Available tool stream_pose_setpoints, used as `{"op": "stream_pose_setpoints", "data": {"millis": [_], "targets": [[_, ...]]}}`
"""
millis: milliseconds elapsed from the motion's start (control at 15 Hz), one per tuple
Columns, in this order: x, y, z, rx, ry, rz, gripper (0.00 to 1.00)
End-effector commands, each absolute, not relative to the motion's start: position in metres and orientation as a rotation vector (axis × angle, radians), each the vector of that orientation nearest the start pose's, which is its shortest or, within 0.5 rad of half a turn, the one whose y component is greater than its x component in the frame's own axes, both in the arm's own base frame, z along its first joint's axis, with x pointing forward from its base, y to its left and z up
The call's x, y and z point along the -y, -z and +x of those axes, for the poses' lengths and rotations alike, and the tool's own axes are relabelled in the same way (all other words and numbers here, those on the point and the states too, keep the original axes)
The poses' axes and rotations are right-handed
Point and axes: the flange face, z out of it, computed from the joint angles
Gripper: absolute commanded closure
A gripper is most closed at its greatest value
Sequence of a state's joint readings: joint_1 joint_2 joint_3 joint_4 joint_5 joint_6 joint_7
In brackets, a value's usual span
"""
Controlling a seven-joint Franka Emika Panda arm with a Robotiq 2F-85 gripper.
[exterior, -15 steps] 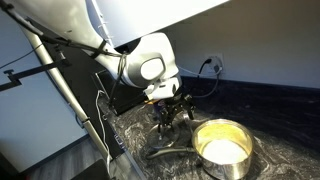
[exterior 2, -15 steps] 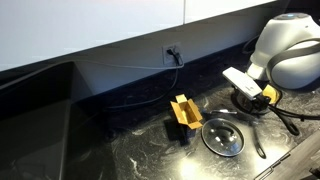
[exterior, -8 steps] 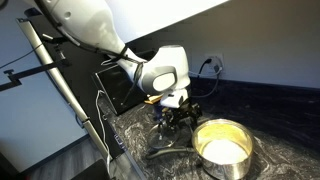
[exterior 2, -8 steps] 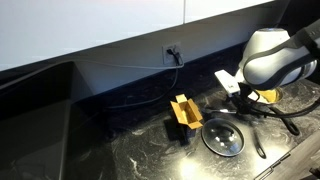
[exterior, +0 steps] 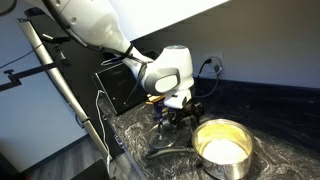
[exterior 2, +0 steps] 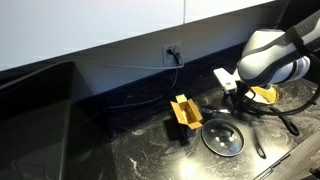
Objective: Use the silver fork to stir the contents in the pot
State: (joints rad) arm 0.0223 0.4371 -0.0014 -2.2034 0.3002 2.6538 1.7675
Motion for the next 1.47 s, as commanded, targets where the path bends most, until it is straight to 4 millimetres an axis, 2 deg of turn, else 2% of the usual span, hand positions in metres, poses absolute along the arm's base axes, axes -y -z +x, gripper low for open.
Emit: {"op": "stream_pose_setpoints", "data": {"millis": [0,200,933,1067,1400], "targets": [[0.008,-0.177,0.557,-2.566,-0.145,-1.608,0.0],[0.013,-0.171,0.556,-2.55,-0.144,-1.625,0.0],[0.011,-0.151,0.553,-2.521,-0.128,-1.68,0.0],[0.011,-0.148,0.552,-2.526,-0.133,-1.683,0.26],[0.008,-0.143,0.551,-2.533,-0.146,-1.692,0.65]]}}
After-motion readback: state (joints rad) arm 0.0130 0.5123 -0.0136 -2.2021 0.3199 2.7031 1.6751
